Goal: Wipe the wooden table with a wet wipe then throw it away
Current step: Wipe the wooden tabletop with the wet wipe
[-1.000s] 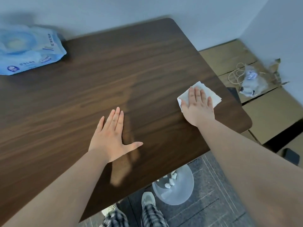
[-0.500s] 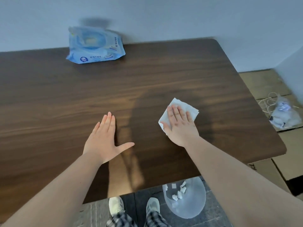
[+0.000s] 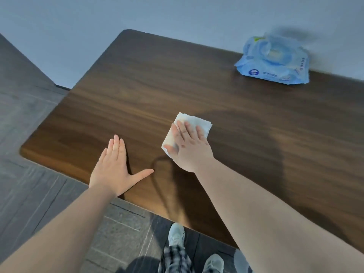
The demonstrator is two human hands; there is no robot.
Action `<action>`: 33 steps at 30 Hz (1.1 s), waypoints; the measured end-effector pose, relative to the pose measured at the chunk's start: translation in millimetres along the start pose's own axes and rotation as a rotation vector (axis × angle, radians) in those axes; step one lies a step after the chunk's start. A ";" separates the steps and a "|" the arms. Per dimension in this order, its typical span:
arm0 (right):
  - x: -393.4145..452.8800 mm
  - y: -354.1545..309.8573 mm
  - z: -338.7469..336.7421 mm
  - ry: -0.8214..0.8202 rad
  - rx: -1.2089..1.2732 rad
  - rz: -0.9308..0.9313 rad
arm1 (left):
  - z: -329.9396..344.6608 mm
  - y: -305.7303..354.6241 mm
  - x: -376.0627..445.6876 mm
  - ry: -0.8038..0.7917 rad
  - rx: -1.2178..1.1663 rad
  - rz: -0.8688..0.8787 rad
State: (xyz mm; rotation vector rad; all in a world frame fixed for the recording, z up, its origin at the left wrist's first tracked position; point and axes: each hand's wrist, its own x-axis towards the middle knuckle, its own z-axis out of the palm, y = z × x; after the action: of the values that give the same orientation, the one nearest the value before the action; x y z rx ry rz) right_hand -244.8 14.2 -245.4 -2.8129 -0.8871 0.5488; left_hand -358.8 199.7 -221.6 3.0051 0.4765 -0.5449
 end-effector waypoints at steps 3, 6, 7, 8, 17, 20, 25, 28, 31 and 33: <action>37.4 -46.0 1.0 0.024 -0.014 -0.069 | -0.4 -11.2 3.0 0.000 -0.033 -0.030; 69.4 -90.8 6.1 0.038 -0.031 -0.141 | 1.9 -19.1 4.1 0.013 -0.120 -0.048; 78.9 -103.1 7.6 0.038 -0.036 -0.159 | 3.3 -20.0 4.2 0.018 -0.156 -0.059; 88.9 -113.6 8.1 0.036 -0.036 -0.174 | 3.9 -20.0 3.4 0.027 -0.184 -0.082; 152.7 -185.4 6.0 0.019 -0.079 -0.225 | 3.4 -21.7 2.4 -0.076 -0.175 -0.223; 150.4 -179.7 4.7 0.026 -0.068 -0.251 | 2.8 -20.1 0.6 -0.068 -0.215 -0.213; 104.9 -136.3 3.5 0.035 -0.004 -0.218 | 0.2 -17.1 0.4 -0.012 -0.219 -0.228; 66.6 -86.8 0.4 0.004 -0.018 -0.145 | -3.9 -15.7 -0.3 -0.034 -0.112 -0.199; 16.8 -24.3 -0.5 -0.024 0.007 -0.020 | -11.4 1.9 -3.6 -0.030 0.083 -0.053; -24.5 18.0 -0.1 -0.019 0.026 0.084 | -16.7 28.5 -7.3 -0.017 0.149 0.073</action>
State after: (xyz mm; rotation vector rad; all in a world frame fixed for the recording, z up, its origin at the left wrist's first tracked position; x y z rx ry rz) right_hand -253.9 -14.6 -242.4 -2.8360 -0.7625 0.5943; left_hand -350.9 172.3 -203.6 3.1404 0.3380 -0.6271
